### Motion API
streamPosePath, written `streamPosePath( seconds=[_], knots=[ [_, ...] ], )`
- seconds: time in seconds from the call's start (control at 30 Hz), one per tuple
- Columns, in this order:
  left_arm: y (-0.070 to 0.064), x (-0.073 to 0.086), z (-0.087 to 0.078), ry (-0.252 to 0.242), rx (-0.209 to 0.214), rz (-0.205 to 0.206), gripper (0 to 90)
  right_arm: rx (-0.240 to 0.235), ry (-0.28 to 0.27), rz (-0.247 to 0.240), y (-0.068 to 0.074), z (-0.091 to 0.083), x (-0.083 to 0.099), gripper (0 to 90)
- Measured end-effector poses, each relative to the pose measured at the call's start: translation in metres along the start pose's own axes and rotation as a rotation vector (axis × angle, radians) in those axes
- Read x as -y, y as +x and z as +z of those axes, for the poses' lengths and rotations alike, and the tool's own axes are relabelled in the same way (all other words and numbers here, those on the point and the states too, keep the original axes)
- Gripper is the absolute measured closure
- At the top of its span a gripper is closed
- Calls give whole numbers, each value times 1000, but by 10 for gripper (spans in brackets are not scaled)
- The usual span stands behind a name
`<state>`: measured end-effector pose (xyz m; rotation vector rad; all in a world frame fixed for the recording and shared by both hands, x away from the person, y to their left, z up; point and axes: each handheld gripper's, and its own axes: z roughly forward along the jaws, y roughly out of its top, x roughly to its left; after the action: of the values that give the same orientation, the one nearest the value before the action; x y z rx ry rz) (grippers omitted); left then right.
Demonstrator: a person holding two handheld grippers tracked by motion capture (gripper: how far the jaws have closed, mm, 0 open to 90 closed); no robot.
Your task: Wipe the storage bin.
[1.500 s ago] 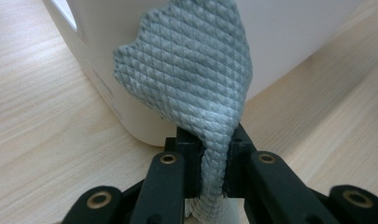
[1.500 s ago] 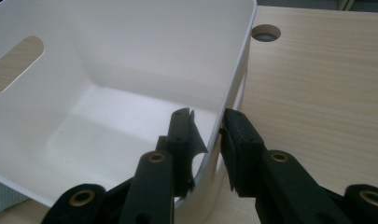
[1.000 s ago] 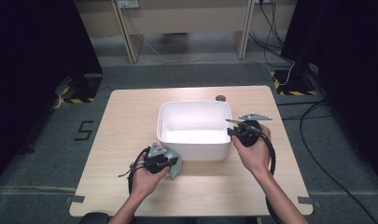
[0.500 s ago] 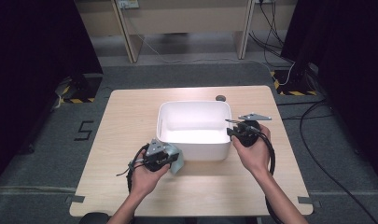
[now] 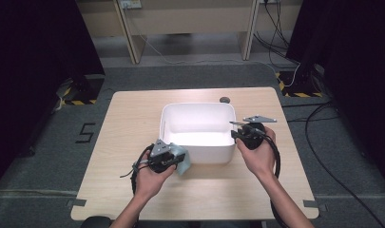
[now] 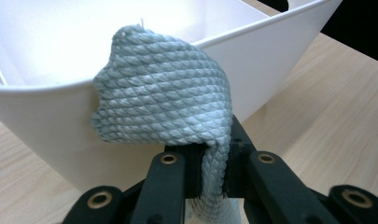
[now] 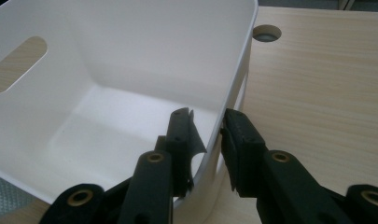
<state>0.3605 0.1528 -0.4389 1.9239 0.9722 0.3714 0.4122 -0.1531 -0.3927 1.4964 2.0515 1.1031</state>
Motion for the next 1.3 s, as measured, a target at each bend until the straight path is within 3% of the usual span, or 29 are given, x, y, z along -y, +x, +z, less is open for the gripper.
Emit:
streamPosePath(
  seconds=[0.5,1.3],
  knots=[
    [-10,-2,11,20,3,18,808,0,0,0,0,0,0,732],
    [-12,13,27,49,-22,40,807,0,-1,0,0,0,0,730]
  ],
)
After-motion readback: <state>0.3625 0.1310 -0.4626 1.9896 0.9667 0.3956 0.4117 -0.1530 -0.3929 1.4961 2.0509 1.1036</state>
